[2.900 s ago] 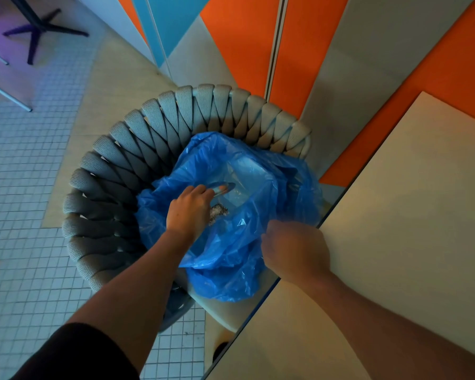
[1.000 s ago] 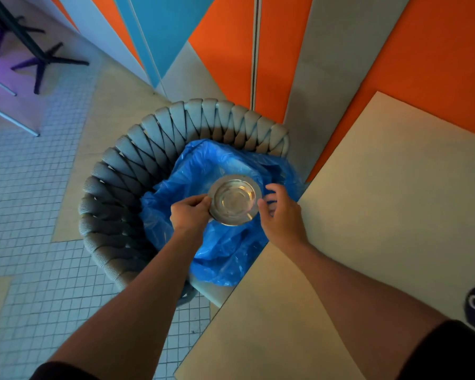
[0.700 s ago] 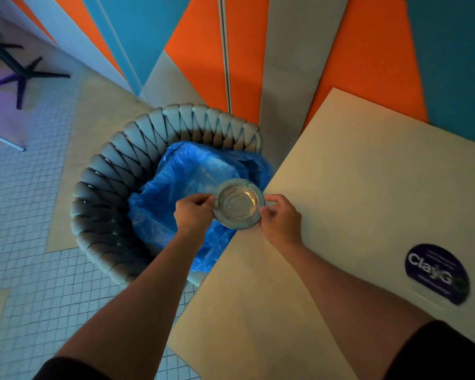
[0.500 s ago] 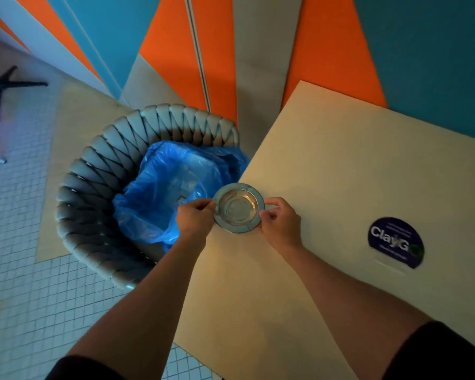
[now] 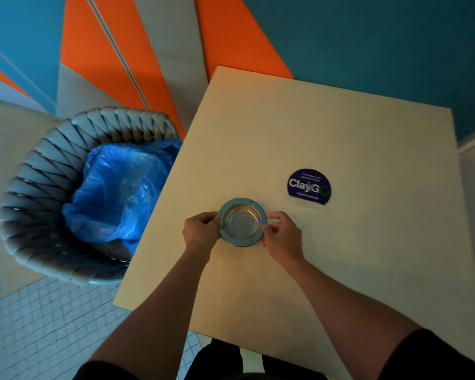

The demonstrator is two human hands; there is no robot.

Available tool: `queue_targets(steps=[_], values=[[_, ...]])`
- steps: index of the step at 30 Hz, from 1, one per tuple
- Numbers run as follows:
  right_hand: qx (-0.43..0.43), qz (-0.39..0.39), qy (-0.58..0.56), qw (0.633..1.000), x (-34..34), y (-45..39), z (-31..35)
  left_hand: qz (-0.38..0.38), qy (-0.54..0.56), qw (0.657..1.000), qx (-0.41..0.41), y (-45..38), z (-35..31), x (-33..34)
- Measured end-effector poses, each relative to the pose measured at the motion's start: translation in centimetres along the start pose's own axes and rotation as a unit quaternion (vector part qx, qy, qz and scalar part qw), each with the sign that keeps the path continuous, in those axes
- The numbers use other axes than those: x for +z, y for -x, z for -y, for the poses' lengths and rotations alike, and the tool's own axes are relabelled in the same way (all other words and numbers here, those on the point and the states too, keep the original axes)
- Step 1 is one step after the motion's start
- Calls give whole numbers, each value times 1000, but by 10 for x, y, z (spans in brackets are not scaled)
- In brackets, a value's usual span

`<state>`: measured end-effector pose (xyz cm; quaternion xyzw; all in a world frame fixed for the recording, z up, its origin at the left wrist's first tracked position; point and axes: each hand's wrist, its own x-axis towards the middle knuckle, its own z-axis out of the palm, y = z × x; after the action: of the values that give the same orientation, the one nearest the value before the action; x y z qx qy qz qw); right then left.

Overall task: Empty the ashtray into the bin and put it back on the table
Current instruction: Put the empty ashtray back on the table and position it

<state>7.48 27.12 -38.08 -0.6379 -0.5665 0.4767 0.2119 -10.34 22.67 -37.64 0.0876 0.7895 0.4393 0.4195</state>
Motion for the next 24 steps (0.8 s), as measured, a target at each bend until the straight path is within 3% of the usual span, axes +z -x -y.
queue_targets(steps=[11,24], values=[[69,-52,-12,996,-72,60,-75,84,-66,994,-6,71,36,58],[143,-81,-40,986,-95,90,-121,132,-197,971,35,97,70,76]])
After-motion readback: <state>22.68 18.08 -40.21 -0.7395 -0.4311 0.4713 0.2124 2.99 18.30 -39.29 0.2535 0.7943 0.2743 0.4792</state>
